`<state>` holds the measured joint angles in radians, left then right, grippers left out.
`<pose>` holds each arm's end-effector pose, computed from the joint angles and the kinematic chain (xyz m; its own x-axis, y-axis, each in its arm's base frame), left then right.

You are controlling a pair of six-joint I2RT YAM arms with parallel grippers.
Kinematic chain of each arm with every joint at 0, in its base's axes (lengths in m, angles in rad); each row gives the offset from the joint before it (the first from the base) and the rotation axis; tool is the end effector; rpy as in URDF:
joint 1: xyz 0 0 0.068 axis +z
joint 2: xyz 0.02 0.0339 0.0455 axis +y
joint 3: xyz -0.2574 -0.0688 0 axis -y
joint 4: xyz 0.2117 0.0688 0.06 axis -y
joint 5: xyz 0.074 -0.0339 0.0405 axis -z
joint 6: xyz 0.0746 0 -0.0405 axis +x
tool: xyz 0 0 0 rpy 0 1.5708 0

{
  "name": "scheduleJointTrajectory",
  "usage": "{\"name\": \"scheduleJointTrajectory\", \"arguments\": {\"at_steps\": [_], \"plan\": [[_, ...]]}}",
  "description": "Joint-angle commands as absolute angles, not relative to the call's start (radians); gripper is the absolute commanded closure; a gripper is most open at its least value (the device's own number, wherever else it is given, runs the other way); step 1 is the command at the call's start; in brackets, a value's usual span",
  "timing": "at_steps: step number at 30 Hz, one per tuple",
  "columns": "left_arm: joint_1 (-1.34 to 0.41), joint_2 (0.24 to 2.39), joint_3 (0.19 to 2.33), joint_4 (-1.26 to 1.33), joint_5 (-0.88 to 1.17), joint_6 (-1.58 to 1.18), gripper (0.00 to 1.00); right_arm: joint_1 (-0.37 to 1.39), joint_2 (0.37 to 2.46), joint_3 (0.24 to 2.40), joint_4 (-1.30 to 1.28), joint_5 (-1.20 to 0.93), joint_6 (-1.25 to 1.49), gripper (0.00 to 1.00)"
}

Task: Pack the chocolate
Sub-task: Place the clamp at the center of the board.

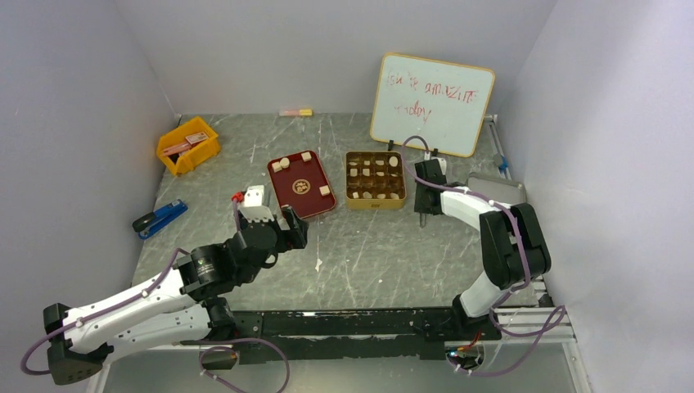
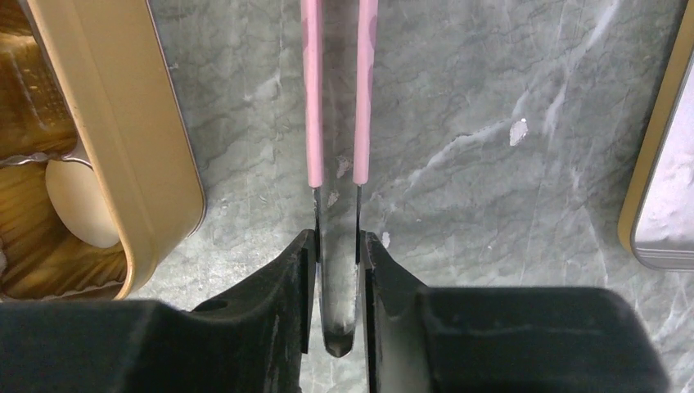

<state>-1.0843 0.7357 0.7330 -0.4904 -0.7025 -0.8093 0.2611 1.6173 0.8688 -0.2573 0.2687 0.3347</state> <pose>0.1157 -0.1157 0.2837 -0.4484 -0.3337 -0.8292 0.1217 0.8962 -0.4265 0.3008 0.0599 0.1473 -0.8073 0.1121 -0.5794 0.1627 0.9860 -0.0359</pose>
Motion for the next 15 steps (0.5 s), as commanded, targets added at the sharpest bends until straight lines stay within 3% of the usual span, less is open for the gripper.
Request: {"name": "scheduleJointTrajectory", "arguments": {"at_steps": [1,4,15], "plan": [[-1.089,0.737,0.739,-0.465,-0.696,-0.819,0.06,0.253,1.633,0.865,-0.277,0.266,0.369,0.7],[-1.089,0.743,0.742,-0.463,-0.694,-0.817,0.06,0.254,1.594,0.878,-0.284,0.266,0.376,0.62],[-1.089,0.757,0.747,-0.445,-0.686,-0.809,0.05,0.253,1.522,1.024,-0.392,0.287,0.365,0.58]]}}
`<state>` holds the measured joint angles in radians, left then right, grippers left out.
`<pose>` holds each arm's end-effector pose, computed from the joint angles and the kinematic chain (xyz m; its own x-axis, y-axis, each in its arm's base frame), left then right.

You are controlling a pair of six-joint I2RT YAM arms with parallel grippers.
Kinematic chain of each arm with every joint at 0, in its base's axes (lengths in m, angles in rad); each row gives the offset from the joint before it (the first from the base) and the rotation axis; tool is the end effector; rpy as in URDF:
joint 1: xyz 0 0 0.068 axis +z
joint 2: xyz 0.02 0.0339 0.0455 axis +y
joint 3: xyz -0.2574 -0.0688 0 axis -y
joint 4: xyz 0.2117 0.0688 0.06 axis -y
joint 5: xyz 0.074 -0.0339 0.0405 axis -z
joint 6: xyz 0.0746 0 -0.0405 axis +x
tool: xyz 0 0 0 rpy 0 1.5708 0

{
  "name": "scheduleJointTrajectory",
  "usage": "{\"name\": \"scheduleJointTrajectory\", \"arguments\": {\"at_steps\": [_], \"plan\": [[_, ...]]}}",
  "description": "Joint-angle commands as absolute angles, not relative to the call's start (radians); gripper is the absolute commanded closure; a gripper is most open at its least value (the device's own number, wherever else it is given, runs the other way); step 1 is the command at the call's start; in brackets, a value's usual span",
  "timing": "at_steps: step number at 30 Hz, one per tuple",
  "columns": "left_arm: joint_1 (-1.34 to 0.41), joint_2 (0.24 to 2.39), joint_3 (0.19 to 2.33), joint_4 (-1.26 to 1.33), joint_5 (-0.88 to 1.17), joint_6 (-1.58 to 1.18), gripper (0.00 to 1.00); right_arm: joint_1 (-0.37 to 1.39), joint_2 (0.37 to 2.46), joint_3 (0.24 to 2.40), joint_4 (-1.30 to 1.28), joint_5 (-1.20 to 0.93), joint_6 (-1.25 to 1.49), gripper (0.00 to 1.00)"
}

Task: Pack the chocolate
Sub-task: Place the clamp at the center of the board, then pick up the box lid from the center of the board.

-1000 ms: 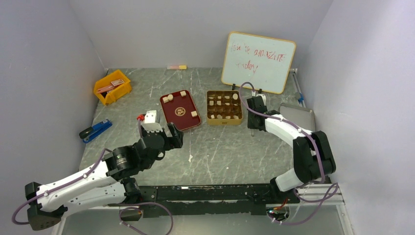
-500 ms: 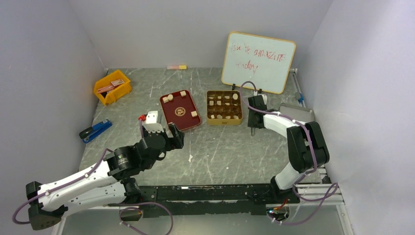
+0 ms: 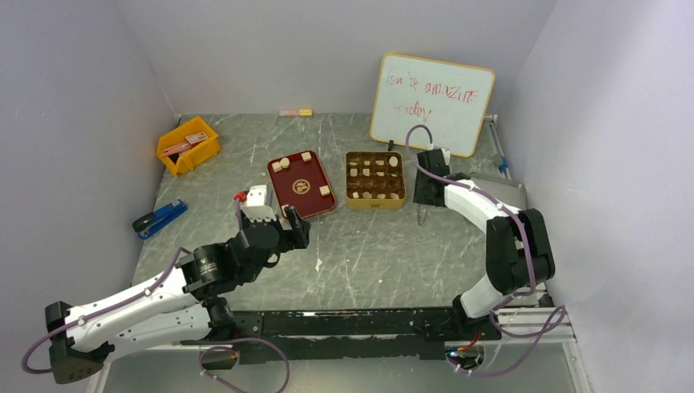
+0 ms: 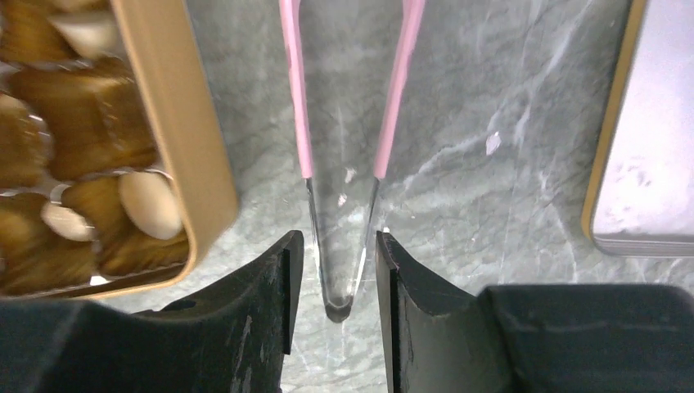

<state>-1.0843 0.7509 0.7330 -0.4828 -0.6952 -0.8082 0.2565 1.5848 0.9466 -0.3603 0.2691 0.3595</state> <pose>0.1169 -0.1189 0.2823 -0.4559 -0.3256 -0.8283 0.1252 0.8980 -0.4219 0.3033 0.0591 0.1703 -0.7982 0.1413 -0.5856 0.1875 0.9821 -0.0187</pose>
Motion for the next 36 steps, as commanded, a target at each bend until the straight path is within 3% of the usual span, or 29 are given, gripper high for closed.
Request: {"name": "scheduleJointTrajectory", "arguments": {"at_steps": [1,11,36], "plan": [[-1.089,0.758,0.746,-0.442,-0.685,-0.807,0.05,0.252,1.517,1.038,-0.397,0.287,0.365,0.58],[-1.089,0.765,0.745,-0.407,-0.674,-0.787,0.04,0.248,1.504,1.047,-0.417,0.323,0.367,0.56],[-1.089,0.762,0.591,-0.231,-0.546,-0.821,0.05,-0.035,1.597,0.997,-0.366,0.413,0.414,0.55]]}}
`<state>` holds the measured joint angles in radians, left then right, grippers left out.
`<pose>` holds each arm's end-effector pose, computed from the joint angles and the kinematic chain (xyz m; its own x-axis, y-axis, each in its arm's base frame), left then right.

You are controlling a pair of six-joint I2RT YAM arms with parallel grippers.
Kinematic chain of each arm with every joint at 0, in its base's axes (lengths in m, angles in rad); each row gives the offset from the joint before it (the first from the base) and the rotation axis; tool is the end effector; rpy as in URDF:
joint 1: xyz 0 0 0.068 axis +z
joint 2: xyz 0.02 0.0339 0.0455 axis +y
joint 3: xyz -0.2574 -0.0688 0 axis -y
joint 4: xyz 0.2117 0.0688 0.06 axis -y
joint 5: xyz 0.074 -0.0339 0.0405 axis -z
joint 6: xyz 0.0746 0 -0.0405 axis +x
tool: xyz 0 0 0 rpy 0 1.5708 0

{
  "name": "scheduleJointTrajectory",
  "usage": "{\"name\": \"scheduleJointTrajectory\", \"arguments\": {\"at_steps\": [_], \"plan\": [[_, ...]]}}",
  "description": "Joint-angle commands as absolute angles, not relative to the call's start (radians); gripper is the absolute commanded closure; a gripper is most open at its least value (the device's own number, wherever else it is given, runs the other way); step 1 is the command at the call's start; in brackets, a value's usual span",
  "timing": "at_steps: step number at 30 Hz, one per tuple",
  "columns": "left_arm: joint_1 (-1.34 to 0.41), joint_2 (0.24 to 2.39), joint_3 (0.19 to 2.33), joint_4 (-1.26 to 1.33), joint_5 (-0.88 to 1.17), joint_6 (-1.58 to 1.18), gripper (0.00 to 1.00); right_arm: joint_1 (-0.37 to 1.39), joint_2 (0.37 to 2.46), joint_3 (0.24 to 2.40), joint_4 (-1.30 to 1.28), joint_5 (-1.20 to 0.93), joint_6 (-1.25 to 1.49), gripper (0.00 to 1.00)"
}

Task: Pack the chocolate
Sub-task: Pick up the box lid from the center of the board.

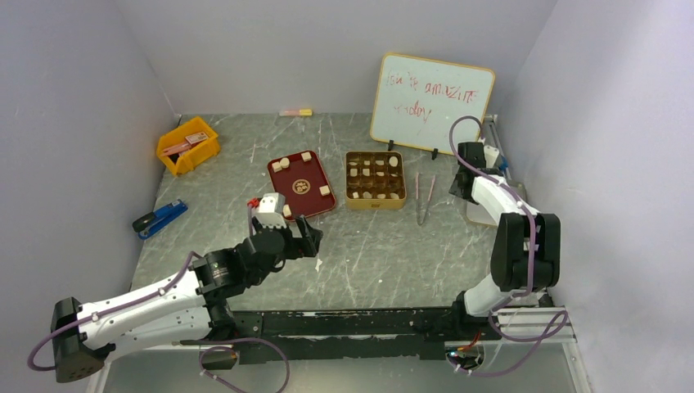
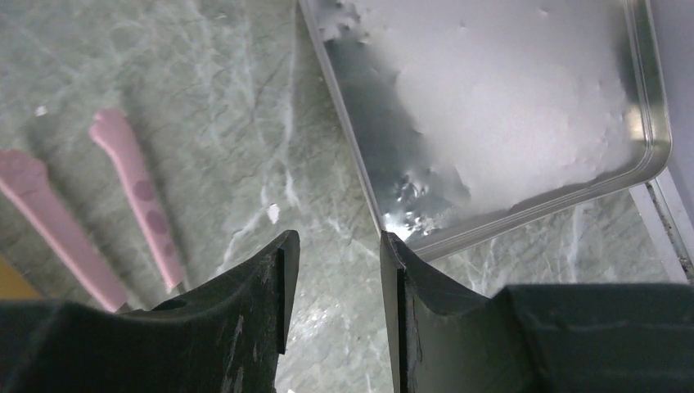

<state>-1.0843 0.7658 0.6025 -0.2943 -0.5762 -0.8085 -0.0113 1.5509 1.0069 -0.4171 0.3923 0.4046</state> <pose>0.1180 -0.1362 0.2564 -0.5135 -0.3263 -0.7936 0.2047 0.8516 -0.4826 0.3086 -0.0320 0.1954 -0.6633 0.3713 -0.6498 0.5335 0.8435 -0.0627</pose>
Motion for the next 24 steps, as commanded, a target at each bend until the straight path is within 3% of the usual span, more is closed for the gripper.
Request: {"name": "scheduleJointTrajectory", "arguments": {"at_steps": [1,24], "plan": [[-1.089,0.762,0.589,-0.229,-0.544,-0.821,0.05,-0.037,1.612,0.996,-0.36,0.411,0.415,0.55],[-1.089,0.78,0.567,-0.184,-0.507,-0.831,0.05,-0.084,1.807,1.008,-0.271,0.351,0.413,0.56]]}}
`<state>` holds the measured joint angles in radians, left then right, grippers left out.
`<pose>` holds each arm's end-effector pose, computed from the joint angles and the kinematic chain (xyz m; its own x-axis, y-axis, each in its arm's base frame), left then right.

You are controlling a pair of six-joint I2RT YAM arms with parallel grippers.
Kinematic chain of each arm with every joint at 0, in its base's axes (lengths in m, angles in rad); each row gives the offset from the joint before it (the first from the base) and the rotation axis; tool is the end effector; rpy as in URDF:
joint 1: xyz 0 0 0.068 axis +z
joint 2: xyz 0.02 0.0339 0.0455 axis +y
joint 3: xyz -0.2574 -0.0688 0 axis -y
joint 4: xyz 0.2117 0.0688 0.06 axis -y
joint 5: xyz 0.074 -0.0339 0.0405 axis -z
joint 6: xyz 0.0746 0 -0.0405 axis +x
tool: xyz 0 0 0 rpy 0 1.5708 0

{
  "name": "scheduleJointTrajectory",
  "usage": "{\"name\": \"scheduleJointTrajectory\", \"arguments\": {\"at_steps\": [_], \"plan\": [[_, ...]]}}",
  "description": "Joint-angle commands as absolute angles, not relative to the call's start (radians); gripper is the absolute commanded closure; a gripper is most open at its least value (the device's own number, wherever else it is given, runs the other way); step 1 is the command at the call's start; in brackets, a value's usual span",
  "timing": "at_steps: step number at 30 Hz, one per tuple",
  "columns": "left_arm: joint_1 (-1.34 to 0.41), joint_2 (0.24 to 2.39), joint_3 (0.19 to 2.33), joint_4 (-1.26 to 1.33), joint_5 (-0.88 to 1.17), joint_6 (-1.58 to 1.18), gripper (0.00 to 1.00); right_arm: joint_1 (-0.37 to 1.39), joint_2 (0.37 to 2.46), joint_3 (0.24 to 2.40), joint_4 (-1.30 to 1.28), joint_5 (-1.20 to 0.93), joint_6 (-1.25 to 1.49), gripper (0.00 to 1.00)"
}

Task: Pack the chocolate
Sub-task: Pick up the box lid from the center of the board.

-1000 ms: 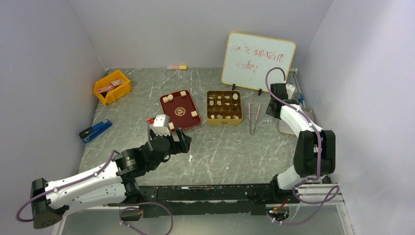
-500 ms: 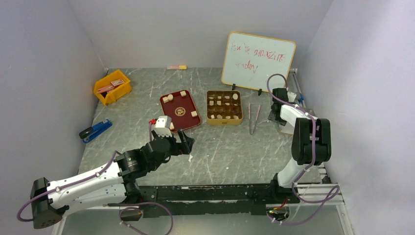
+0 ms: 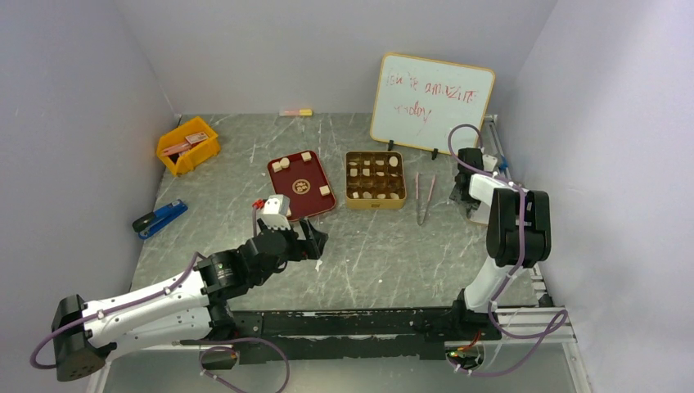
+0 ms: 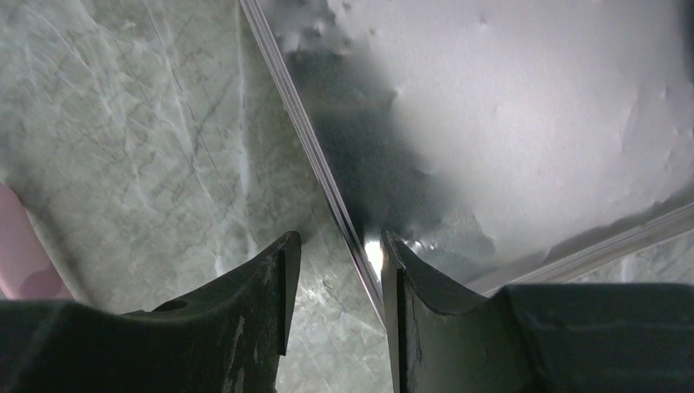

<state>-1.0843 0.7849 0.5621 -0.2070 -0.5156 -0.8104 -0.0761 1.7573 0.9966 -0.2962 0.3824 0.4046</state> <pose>0.1185 -0.1454 0.2493 -0.5397 -0.3279 -0.7754 0.2445 0.8203 -0.5171 0.3298 -0.0531 0.1392 -0.6984 0.4195 -0.5798 0.5748 0.8115 -0.1052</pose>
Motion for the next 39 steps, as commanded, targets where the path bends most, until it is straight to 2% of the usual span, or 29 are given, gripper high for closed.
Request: {"name": "scheduleJointTrajectory", "arguments": {"at_steps": [1,6,19,29,39], "plan": [[-1.089,0.778,0.566,-0.187,-0.507,-0.833,0.05,-0.085,1.813,1.007,-0.268,0.346,0.414,0.56],[-1.09,0.772,0.568,-0.199,-0.511,-0.836,0.05,-0.089,1.829,0.991,-0.251,0.313,0.416,0.61],[-1.089,0.786,0.574,-0.19,-0.51,-0.829,0.05,-0.089,1.825,0.943,-0.231,0.273,0.427,1.0],[-1.089,0.799,0.585,-0.199,-0.514,-0.828,0.05,-0.08,1.635,0.884,-0.217,0.202,0.462,1.0],[-1.089,0.788,0.642,-0.213,-0.482,-0.843,0.04,-0.039,1.378,0.931,-0.282,0.079,0.442,1.0]]}}
